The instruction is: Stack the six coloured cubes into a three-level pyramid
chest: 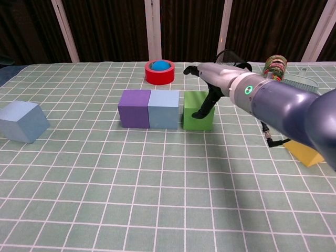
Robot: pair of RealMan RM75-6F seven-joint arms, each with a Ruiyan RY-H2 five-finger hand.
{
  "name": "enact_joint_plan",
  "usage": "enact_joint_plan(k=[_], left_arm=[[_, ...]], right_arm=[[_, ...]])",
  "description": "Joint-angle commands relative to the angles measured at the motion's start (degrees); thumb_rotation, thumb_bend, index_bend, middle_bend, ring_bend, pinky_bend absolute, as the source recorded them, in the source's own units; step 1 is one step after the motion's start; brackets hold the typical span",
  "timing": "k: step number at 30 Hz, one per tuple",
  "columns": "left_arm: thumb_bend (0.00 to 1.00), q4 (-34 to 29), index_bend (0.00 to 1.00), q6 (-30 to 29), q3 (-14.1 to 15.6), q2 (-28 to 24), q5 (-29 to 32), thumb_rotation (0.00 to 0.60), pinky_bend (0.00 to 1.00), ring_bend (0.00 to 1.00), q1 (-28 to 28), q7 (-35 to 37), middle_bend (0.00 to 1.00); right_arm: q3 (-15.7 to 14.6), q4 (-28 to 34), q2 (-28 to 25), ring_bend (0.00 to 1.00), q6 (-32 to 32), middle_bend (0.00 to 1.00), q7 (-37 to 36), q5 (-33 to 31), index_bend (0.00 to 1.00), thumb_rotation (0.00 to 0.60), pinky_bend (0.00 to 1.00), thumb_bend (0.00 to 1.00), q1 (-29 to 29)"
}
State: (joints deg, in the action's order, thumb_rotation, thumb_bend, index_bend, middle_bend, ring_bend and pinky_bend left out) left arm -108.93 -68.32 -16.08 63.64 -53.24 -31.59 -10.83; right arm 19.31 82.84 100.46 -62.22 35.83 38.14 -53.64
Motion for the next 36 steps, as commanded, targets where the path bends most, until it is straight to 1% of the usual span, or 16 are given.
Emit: enact_joint_plan(k=[1, 4, 7, 10, 14, 18, 27, 36], left_arm=[[0.1, -0.35, 0.0, -0.09, -0.04, -0.2, -0.29, 0.6, 0.0, 0.0, 0.09, 0.18, 0.02], [0.1, -0.8, 0.0, -0.28, -0.18, -0.43, -0.59, 0.6, 0.0, 0.0, 0.18, 0.43, 0.02], [0.1, -1.42, 0.0, -0.49, -0.28, -0.74, -1.0, 0.6, 0.0, 0.0, 0.33, 0.71, 0.02], [0.1, -1.81, 0.0, -0.56, -0.32, -0.98, -1.23, 0.6, 0.0, 0.0, 0.4, 0.83, 0.02], [0.1, -2.24, 0.0, -0.59, -0.39, -1.23, -1.44, 0.6, 0.0, 0.0, 0.46, 1.04, 0.02], [0.1, -2.57, 0.0, -0.49, -0.39, -1.43, -1.6, 0.6, 0.0, 0.0, 0.5, 1.28, 0.02], [0.1, -2.66, 0.0, -0.22, -0.44, -1.71, -1.68, 0.6, 0.0, 0.0, 0.57, 1.93, 0.02], [0.1, -2.4, 0.0, 0.06, -0.25, -1.53, -1.59, 0.6, 0.0, 0.0, 0.42, 1.85, 0.02]], right_arm=[[-1.61, 5.94, -3.85, 0.01, -3.99, 0.02, 2.06, 0.03, 0.0, 0.6, 0.0, 0.27, 2.78], [-2.66, 9.59, -5.86, 0.01, -5.96, 0.03, 2.99, -0.46, 0.0, 0.6, 0.0, 0.27, 4.36], [-3.84, 14.26, -8.08, 0.02, -8.09, 0.09, 4.45, -1.55, 0.0, 0.6, 0.0, 0.27, 5.96], [-4.64, 16.83, -9.11, 0.04, -9.18, 0.13, 5.68, -2.51, 0.0, 0.6, 0.0, 0.27, 6.64], [-5.64, 18.77, -9.63, 0.05, -9.77, 0.14, 7.34, -4.3, 0.0, 0.6, 0.0, 0.27, 7.02], [-6.2, 19.16, -9.41, 0.05, -9.87, 0.14, 8.25, -5.76, 0.0, 0.6, 0.0, 0.27, 7.07], [-6.6, 17.67, -7.91, 0.05, -9.29, 0.14, 9.6, -9.38, 0.0, 0.6, 0.0, 0.27, 6.7], [-6.37, 15.99, -6.23, 0.05, -7.79, 0.16, 8.45, -9.2, 0.0, 0.6, 0.0, 0.27, 6.27]])
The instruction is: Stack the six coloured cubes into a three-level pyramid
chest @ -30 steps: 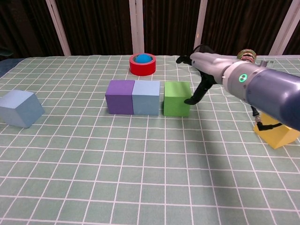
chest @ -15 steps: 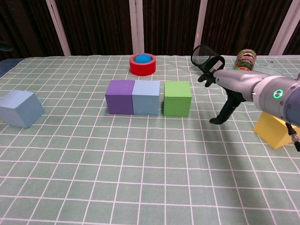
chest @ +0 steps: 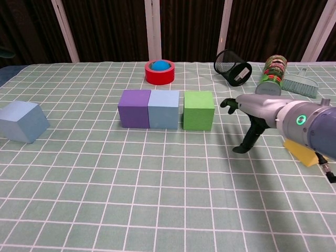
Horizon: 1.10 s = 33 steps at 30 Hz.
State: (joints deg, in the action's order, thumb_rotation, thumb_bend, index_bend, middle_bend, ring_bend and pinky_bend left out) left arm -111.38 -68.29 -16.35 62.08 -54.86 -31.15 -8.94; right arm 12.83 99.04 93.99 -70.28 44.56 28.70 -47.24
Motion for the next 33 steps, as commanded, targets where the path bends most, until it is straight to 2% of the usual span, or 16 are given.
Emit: enact_joint_plan(k=[1, 33], left_arm=[[0.1, 0.09, 0.0, 0.05, 0.02, 0.06, 0.1, 0.6, 0.0, 0.0, -0.05, -0.04, 0.02], [0.1, 0.87, 0.0, 0.54, 0.26, 0.5, 0.89, 0.6, 0.0, 0.0, -0.42, -0.31, 0.02]], right_arm=[[0.17, -0.39, 0.39, 0.05, 0.44, 0.16, -0.44, 0.4, 0.0, 0.6, 0.0, 0.27, -0.19], [0.64, -5.02, 3.52, 0.05, 3.24, 0.16, -1.88, 0.6, 0.0, 0.6, 0.0, 0.27, -1.62]])
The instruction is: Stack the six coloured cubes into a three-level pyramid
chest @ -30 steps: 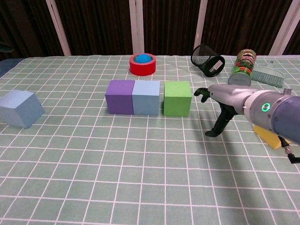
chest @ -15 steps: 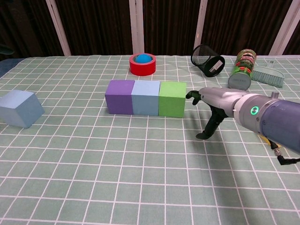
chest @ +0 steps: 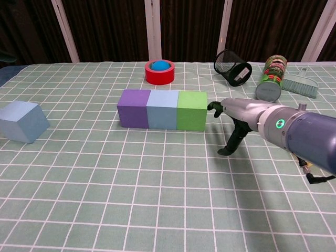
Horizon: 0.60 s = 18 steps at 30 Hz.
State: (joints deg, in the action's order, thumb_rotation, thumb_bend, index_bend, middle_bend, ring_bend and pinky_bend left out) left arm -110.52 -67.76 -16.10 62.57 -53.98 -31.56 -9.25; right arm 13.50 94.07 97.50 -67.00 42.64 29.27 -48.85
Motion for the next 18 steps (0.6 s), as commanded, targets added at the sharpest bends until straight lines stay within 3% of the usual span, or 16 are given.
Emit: enact_joint_plan(k=[1, 11, 18], left_arm=[[0.1, 0.02, 0.0, 0.03, 0.03, 0.02, 0.01, 0.6, 0.0, 0.0, -0.01, -0.02, 0.02], [0.1, 0.27, 0.0, 0.23, 0.24, 0.21, 0.11, 0.6, 0.0, 0.0, -0.15, -0.29, 0.02], [0.1, 0.69, 0.0, 0.48, 0.49, 0.61, 1.34, 0.6, 0.0, 0.0, -0.34, -1.09, 0.02]], right_arm=[[-0.09, -0.06, -0.04, 0.05, -0.12, 0.15, 0.05, 0.08, 0.0, 0.6, 0.0, 0.27, 0.02], [-1.19, 2.78, -3.51, 0.03, -2.42, 0.09, -0.79, 1.72, 0.0, 0.6, 0.0, 0.27, 2.21], [-4.33, 7.47, -9.84, 0.02, -5.57, 0.07, -5.12, 9.3, 0.0, 0.6, 0.0, 0.27, 7.0]])
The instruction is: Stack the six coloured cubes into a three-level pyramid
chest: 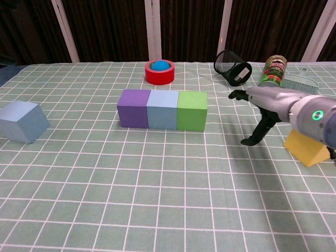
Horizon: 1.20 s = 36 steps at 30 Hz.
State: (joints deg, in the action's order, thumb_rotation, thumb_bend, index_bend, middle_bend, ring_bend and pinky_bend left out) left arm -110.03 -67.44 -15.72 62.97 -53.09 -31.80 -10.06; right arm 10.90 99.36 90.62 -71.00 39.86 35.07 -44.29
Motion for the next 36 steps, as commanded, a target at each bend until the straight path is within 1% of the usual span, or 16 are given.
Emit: enact_joint_plan(k=[1, 6, 9, 12, 15, 19, 25, 29, 36], left_arm=[[0.1, 0.27, 0.0, 0.23, 0.16, 0.3, 0.62, 0.6, 0.0, 0.0, -0.16, -0.41, 0.02], [0.1, 1.23, 0.0, 0.35, 0.83, 1.26, 1.46, 0.6, 0.0, 0.0, -0.64, -2.26, 0.02], [0.1, 1.62, 0.0, -0.06, 1.02, 1.78, 1.73, 0.6, 0.0, 0.0, -0.8, -3.26, 0.02], [0.1, 2.35, 0.0, -0.53, 1.45, 2.71, 2.38, 0.6, 0.0, 0.0, -1.09, -4.98, 0.02], [0.1, 2.6, 0.0, -0.52, 1.58, 3.33, 2.97, 0.6, 0.0, 0.0, -1.35, -5.79, 0.02], [0.1, 2.69, 0.0, 0.0, 1.55, 3.9, 4.53, 0.6, 0.0, 0.0, -1.79, -6.52, 0.02], [0.1, 3.35, 0.0, -0.8, 1.36, 4.62, 5.11, 0.6, 0.0, 0.0, -1.91, -7.14, 0.02], [0.1, 4.03, 0.0, -1.57, 1.42, 4.94, 5.0, 0.6, 0.0, 0.0, -1.67, -7.34, 0.02], [0.1, 4.7, 0.0, -2.52, 1.23, 5.37, 4.91, 0.6, 0.0, 0.0, -1.48, -7.64, 0.02]], right_arm=[[-2.08, 2.63, -3.6, 0.02, -1.81, 0.07, -2.92, 4.31, 0.0, 0.6, 0.0, 0.27, 2.99], [-5.47, 5.96, -9.49, 0.02, -4.16, 0.07, -8.04, 12.04, 0.0, 0.6, 0.0, 0.27, 7.77], [-6.88, 7.51, -12.65, 0.02, -4.89, 0.07, -11.32, 15.42, 0.0, 0.6, 0.0, 0.27, 10.24], [-9.13, 9.09, -17.71, 0.02, -6.18, 0.07, -16.54, 19.88, 0.0, 0.6, 0.0, 0.27, 14.26], [-9.94, 8.94, -19.71, 0.02, -5.64, 0.07, -19.5, 22.5, 0.0, 0.6, 0.0, 0.27, 15.95], [-10.38, 8.77, -20.92, 0.02, -5.36, 0.07, -22.22, 25.0, 0.0, 0.6, 0.0, 0.27, 17.72], [-10.19, 8.2, -21.84, 0.02, -3.9, 0.07, -23.48, 26.7, 0.0, 0.6, 0.0, 0.27, 18.48], [-9.6, 8.26, -22.35, 0.02, -2.67, 0.07, -25.01, 26.57, 0.0, 0.6, 0.0, 0.27, 18.97], [-9.53, 7.4, -22.68, 0.02, -1.15, 0.07, -25.75, 26.8, 0.0, 0.6, 0.0, 0.27, 19.67]])
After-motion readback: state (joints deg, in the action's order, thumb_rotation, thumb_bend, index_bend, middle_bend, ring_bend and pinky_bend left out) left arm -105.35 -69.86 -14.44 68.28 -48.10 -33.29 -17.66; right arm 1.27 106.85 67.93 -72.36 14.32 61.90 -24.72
